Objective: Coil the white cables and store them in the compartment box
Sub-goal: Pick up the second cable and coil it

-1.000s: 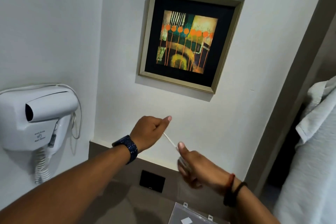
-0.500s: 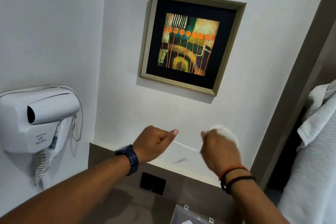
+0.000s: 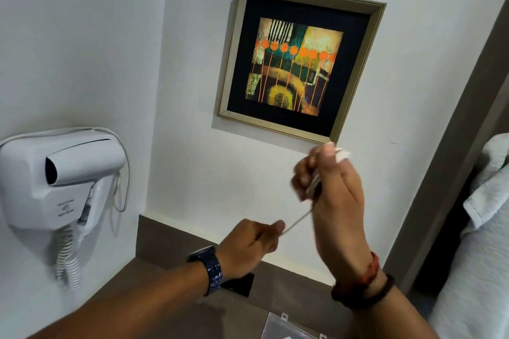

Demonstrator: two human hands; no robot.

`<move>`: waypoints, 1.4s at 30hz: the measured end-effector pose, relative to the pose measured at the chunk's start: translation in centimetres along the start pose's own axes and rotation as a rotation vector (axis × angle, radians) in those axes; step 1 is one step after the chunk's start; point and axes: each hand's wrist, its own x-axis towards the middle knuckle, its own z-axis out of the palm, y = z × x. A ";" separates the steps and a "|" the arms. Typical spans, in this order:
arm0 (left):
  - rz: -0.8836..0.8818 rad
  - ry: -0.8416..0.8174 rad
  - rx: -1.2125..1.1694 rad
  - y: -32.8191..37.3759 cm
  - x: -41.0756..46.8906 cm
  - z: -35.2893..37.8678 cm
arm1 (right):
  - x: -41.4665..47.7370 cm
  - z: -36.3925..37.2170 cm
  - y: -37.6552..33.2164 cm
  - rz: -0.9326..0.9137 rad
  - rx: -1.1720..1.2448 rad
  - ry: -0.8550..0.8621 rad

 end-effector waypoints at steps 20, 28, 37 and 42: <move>0.407 0.148 0.194 5.0 0.7 -6.3 | -2.4 -2.6 3.7 0.594 0.337 -0.611; 0.111 0.210 -0.316 6.4 -0.2 -1.5 | -2.1 -2.6 3.1 0.495 0.680 -0.500; -0.072 0.003 -0.719 5.6 -0.9 -0.6 | -2.4 -4.2 3.3 0.510 0.701 -0.435; -0.078 0.017 -0.593 5.6 -0.9 -0.7 | -2.7 -4.8 4.2 0.523 0.683 -0.409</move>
